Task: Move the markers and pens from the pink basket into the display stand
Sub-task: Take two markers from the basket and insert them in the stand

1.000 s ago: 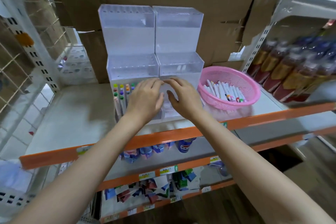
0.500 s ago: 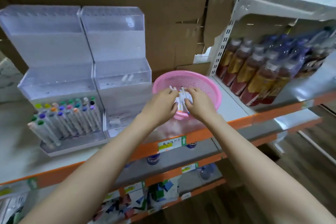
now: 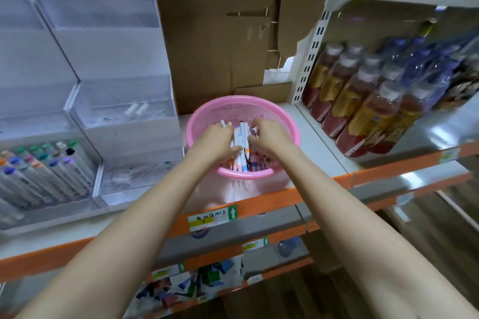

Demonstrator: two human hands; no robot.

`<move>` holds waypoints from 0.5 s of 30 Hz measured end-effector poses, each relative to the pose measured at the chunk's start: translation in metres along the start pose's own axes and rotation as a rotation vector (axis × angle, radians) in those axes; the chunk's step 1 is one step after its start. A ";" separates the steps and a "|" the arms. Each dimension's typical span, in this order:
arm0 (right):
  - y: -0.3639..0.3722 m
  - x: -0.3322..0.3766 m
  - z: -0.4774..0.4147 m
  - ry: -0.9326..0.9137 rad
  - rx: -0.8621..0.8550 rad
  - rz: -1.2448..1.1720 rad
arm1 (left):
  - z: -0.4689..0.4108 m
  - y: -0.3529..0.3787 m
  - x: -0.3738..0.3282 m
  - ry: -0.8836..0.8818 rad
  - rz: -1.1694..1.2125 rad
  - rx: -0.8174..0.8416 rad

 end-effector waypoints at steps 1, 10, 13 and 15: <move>0.002 0.002 -0.001 -0.013 0.013 -0.035 | -0.001 0.002 0.002 -0.008 0.003 -0.014; 0.004 -0.003 -0.004 0.000 0.032 -0.224 | -0.002 0.006 0.015 -0.110 0.052 -0.042; 0.003 0.000 -0.002 -0.003 0.011 -0.176 | 0.000 0.007 0.014 -0.130 0.111 -0.003; 0.003 0.004 0.000 -0.014 0.005 -0.176 | 0.003 0.003 0.015 -0.138 0.153 -0.009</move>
Point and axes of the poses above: each hand's wrist, its own z-axis away from the middle knuckle, its own y-axis out of the palm, x = y × z, the point moved 9 cm from there along -z, towards the middle knuckle, and after that the axes turned 7 degrees about -z, right-handed, at the moved point
